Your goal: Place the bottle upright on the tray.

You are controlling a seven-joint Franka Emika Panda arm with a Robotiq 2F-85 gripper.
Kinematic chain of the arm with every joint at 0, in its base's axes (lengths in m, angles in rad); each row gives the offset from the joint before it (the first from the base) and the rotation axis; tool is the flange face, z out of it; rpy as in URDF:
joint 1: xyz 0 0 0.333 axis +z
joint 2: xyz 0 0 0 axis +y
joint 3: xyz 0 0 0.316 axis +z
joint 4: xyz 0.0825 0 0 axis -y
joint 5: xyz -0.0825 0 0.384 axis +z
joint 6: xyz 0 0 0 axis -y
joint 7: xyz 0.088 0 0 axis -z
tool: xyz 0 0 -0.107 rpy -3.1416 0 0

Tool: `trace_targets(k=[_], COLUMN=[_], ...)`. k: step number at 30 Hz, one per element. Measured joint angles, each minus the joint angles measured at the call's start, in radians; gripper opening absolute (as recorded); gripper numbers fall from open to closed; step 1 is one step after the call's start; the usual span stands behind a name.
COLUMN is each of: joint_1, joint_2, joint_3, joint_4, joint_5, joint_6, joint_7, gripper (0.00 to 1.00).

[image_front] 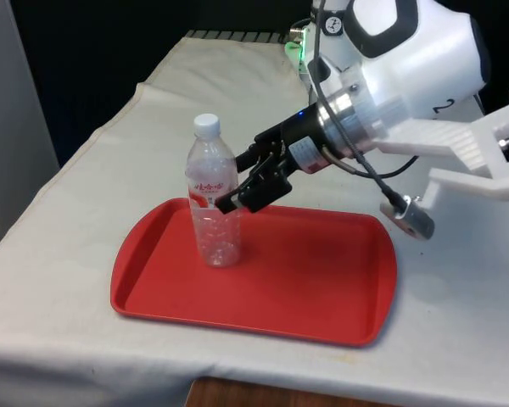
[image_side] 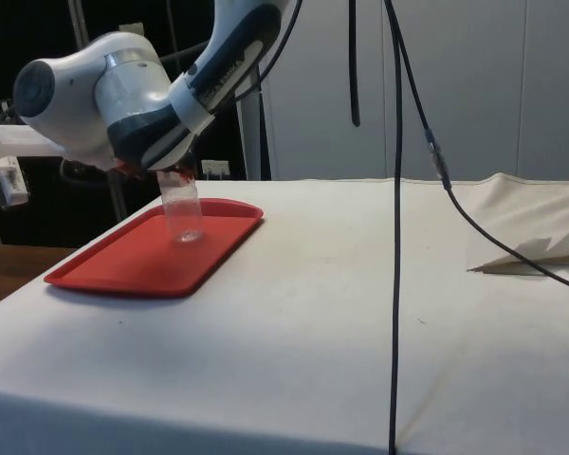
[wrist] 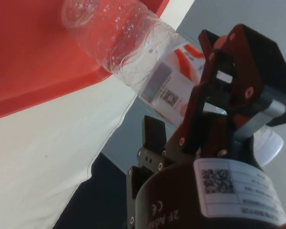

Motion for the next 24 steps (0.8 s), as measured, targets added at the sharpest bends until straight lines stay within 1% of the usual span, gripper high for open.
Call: trace_targets(k=[2, 6, 8, 9, 11, 13, 17, 24], joint_1=[0.006, 0.010, 0.016, 0.016, 0.021, 0.022, 0.029, 0.031], joint_2=[0.000, 0.000, -0.001, -0.001, -0.002, -0.002, -0.011, -0.032], joint_3=[0.005, 0.012, 0.016, 0.016, 0.020, 0.022, 0.028, 0.032], joint_4=[0.006, 0.014, 0.025, 0.025, 0.036, 0.039, 0.052, 0.053], joint_5=[-0.002, -0.003, -0.004, -0.004, -0.004, -0.004, -0.005, -0.006], joint_6=[-0.012, -0.026, -0.041, -0.041, -0.057, -0.062, -0.090, -0.109], joint_7=[0.005, 0.007, 0.009, 0.009, 0.010, 0.010, 0.010, 0.009], gripper=[1.00, 1.00, 1.00, 1.00, 1.00, 1.00, 1.00, 1.00])
